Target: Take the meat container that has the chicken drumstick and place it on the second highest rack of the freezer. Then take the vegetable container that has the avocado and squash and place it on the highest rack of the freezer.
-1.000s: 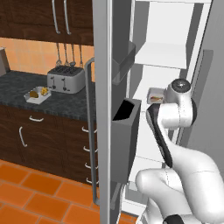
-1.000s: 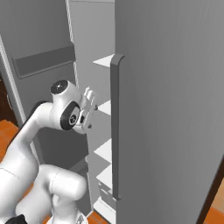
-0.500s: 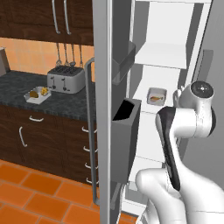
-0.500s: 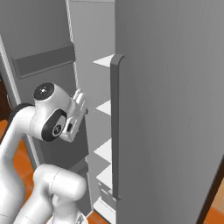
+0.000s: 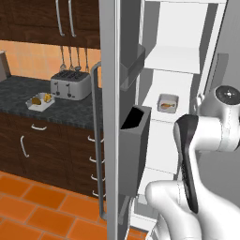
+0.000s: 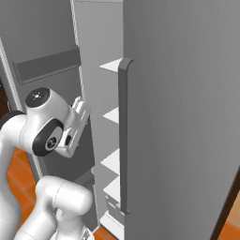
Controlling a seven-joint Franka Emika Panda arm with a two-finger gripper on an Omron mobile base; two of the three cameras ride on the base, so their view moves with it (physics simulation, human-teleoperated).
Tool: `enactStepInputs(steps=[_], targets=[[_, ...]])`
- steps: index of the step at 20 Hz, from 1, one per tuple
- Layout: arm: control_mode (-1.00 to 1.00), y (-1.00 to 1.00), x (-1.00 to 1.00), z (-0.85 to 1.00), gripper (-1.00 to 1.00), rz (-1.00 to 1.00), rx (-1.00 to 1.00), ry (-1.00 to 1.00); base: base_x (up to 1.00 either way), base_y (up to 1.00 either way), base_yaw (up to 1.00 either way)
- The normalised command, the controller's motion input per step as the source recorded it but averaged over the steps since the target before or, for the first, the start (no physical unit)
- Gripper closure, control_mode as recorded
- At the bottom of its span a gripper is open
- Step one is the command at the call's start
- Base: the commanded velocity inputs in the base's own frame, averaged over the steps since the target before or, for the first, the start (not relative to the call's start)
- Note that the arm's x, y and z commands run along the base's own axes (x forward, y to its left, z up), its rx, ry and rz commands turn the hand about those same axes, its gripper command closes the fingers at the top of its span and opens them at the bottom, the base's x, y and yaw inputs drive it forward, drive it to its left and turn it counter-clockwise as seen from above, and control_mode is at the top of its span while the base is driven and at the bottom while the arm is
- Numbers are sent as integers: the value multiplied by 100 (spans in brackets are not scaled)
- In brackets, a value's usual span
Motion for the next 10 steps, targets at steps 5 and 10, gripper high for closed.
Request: enactStepInputs(steps=[5, 10], targets=[[-100, 0, -27, 0, -100, 0, 0, 11, 0, 0, 0], [-100, 0, -40, -1, -100, 0, 0, 4, 0, 0, 0]])
